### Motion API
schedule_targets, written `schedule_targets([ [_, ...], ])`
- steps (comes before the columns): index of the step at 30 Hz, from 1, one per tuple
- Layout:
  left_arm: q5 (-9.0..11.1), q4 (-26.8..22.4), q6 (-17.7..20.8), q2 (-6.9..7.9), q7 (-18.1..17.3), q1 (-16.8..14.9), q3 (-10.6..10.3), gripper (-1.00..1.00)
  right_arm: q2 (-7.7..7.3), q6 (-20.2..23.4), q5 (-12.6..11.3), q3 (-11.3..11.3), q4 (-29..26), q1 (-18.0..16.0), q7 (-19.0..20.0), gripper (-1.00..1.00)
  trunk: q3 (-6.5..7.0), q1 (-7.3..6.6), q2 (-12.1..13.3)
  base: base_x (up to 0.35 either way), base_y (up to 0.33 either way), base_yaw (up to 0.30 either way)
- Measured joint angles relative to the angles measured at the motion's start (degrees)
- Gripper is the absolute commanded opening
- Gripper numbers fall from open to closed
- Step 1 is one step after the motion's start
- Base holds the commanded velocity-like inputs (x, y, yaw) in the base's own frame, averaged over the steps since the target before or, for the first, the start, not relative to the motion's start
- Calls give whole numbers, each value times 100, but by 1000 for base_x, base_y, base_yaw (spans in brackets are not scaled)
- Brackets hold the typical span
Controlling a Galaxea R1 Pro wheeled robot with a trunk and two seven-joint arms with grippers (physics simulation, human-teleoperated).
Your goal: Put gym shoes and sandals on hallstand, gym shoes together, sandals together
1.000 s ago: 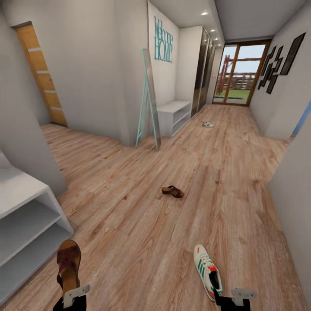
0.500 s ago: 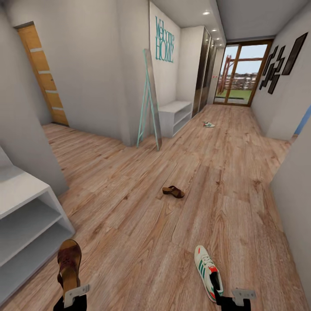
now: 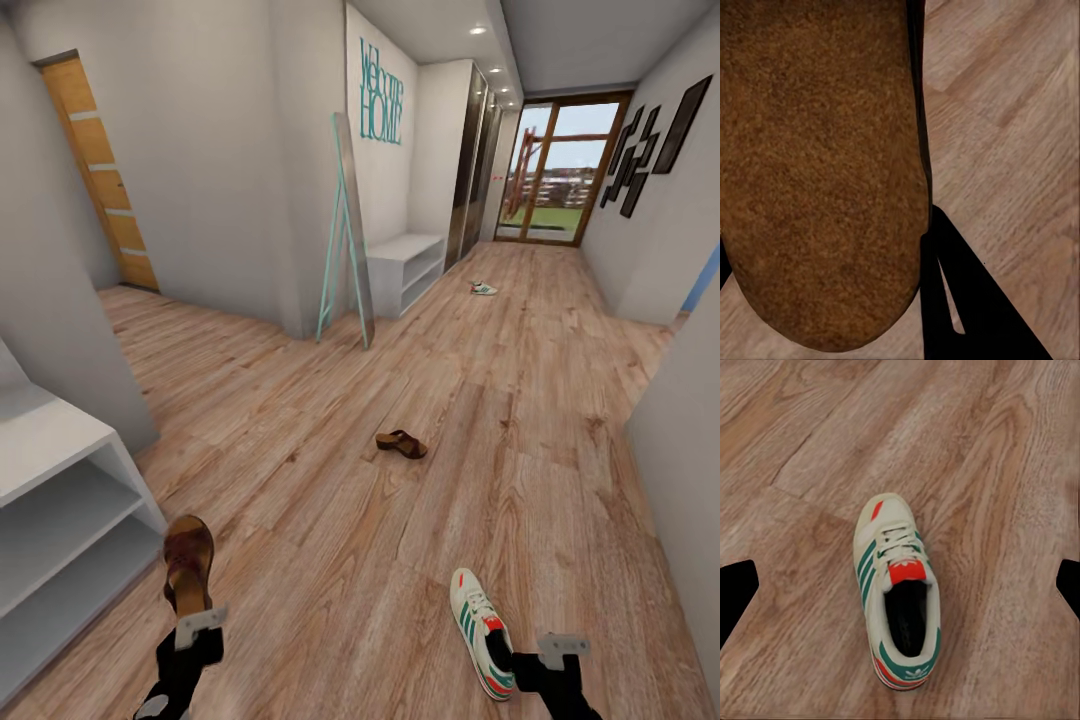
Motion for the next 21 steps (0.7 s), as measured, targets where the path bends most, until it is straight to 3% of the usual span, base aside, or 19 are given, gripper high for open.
schedule_targets([
  [7,-50,-24,623,-14,-103,-508,-99,-100,5,639,372,1,-507,-60,21,100,0,0,0,0,0,0],
  [14,-148,-23,694,-6,-101,-637,-327,-100,25,708,455,15,-626,-70,29,100,-1,0,0,0,0,0],
  [21,-149,-23,700,-4,-106,-640,-352,-100,23,714,462,10,-634,-73,27,100,-1,0,0,0,0,0],
])
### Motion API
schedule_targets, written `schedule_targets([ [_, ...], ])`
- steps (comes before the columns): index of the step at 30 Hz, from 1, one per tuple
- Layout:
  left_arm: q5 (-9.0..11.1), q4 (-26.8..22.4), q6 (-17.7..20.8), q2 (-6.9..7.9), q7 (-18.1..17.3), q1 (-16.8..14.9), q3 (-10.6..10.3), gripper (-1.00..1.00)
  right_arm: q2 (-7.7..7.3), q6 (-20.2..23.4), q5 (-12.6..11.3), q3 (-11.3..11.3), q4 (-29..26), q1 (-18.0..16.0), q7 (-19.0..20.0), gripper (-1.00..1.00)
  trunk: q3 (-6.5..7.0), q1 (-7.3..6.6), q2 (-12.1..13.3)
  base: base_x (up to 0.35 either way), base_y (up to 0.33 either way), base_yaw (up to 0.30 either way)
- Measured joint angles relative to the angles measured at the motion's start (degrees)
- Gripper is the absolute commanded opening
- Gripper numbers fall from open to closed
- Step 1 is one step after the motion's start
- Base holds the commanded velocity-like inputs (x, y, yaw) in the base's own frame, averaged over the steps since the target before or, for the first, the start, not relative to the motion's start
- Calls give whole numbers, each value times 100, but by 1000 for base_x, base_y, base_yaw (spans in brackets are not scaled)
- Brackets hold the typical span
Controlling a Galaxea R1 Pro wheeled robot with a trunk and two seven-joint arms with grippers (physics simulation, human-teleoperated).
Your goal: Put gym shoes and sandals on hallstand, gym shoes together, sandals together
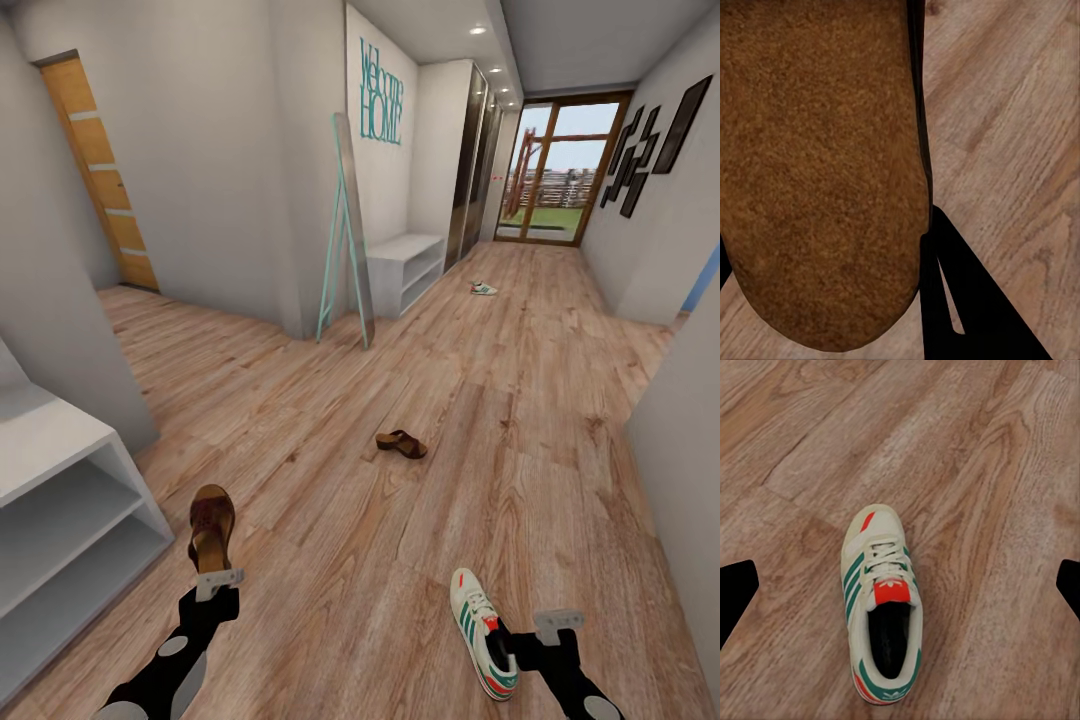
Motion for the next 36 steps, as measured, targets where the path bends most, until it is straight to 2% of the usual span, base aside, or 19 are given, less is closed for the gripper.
schedule_targets([
  [10,5,0,-8,-2,-1,8,12,-100,-16,1,-10,-3,-1,3,-10,100,0,-1,0,18,-8,0],
  [20,8,1,-5,-5,2,6,21,-100,-7,2,-9,-6,23,2,-13,100,0,-2,0,155,-177,22],
  [36,27,-2,-41,-5,14,11,28,-100,15,0,-10,-1,30,1,-27,100,0,0,0,41,-52,247],
])
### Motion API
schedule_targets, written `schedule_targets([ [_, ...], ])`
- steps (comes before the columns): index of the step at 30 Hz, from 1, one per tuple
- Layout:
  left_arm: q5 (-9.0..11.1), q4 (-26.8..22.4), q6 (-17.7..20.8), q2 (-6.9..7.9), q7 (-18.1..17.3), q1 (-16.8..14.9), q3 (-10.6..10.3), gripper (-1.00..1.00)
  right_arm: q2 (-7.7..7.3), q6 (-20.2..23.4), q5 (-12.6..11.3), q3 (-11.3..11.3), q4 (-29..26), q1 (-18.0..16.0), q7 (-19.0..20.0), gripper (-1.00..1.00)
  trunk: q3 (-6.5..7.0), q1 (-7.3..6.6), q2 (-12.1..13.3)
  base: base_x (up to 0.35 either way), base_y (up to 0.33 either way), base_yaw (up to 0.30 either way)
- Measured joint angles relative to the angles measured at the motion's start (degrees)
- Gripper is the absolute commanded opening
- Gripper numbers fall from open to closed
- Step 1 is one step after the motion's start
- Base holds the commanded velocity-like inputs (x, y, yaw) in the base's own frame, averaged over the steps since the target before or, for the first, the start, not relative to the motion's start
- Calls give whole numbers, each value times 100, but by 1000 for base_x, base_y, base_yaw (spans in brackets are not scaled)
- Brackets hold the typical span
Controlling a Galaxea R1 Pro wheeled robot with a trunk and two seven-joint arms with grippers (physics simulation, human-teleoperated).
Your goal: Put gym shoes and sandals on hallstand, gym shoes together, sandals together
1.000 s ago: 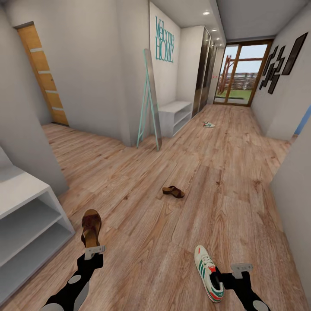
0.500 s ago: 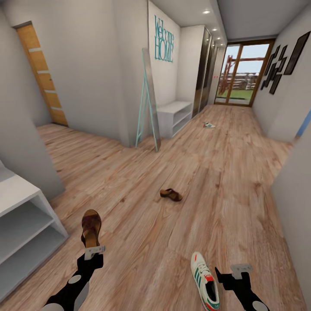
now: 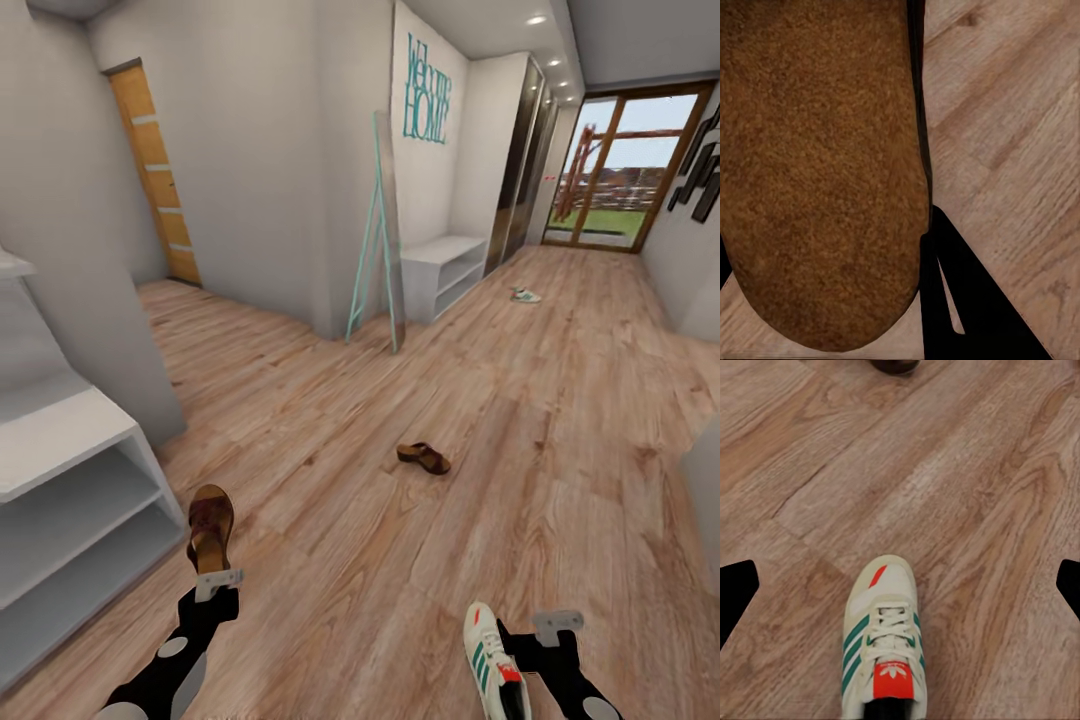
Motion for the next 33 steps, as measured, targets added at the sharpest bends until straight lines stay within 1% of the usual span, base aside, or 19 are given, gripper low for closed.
schedule_targets([
  [4,1,1,-1,-8,0,-1,-1,-100,0,-6,0,-5,0,2,-3,100,0,0,0,-2,-4,195],
  [8,1,2,0,-11,0,-2,-1,-100,1,-2,-3,-9,-3,1,-3,100,0,1,0,-106,-95,63],
  [16,1,1,-2,-14,-5,-9,-5,-100,1,1,-16,-15,5,3,-12,100,0,1,0,-166,-125,13],
  [24,1,-6,5,-19,-14,-24,-6,-100,8,1,-20,-17,14,4,-18,100,0,0,0,-25,-17,1],
  [29,-16,-17,31,-54,-15,-40,-25,-100,15,4,-21,-14,15,6,-22,100,0,0,0,-3,-2,0],
  [30,-22,-53,60,-82,-8,-97,-46,-100,16,6,-20,-12,19,7,-23,100,1,0,0,0,0,0],
  [33,-19,-133,107,-96,-2,-219,-42,-100,22,8,-19,-10,22,5,-23,100,1,0,0,0,0,0],
])
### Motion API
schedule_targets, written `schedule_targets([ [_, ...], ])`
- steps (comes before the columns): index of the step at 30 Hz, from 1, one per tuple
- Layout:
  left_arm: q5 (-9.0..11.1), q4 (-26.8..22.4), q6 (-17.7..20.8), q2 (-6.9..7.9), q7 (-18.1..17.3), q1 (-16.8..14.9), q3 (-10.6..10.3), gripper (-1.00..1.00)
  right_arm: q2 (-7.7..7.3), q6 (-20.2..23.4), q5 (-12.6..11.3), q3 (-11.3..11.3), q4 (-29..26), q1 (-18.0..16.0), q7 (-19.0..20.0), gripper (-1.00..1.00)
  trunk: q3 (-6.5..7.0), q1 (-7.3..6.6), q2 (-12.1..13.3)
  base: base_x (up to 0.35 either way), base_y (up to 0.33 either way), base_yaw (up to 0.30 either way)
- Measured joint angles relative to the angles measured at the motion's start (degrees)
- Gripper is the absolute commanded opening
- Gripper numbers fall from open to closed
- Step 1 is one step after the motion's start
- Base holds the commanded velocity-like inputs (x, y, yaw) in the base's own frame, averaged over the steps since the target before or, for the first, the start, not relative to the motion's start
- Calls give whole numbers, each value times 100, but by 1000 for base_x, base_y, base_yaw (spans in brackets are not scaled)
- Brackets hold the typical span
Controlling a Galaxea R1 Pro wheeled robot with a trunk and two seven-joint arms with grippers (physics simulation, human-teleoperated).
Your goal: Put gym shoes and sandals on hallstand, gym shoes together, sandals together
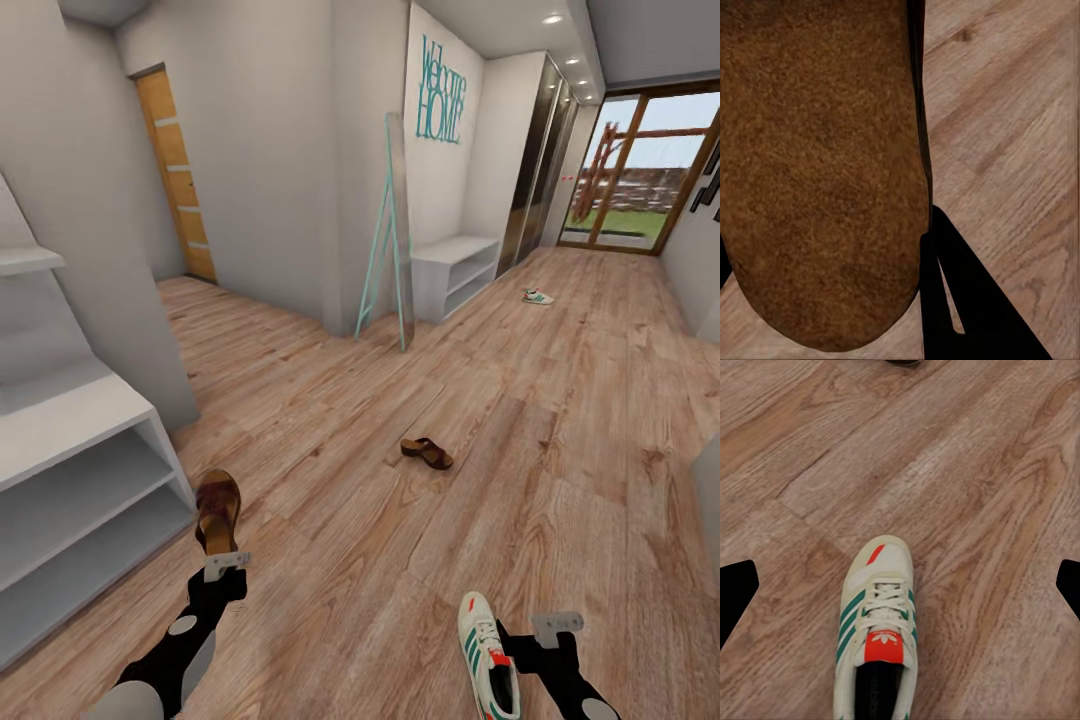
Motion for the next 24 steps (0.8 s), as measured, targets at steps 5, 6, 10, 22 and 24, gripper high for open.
schedule_targets([
  [5,-2,-68,489,-11,-20,-342,1,-100,10,-5,0,1,3,2,1,100,0,0,0,0,0,0],
  [6,-4,-76,686,-14,-37,-451,-3,-100,9,-6,0,2,17,2,1,100,0,0,0,0,0,0],
  [10,-5,-84,1102,-25,-88,-735,-1,-100,12,-8,2,2,174,2,-3,100,0,0,0,0,0,0],
  [22,-25,-139,1386,-244,-196,-1182,-316,-100,7,-35,23,-3,866,2,-4,100,0,0,0,0,0,0],
  [24,-29,-178,1397,-251,-197,-1186,-453,-100,7,-37,22,-4,878,1,-5,100,-1,0,0,0,0,0],
])
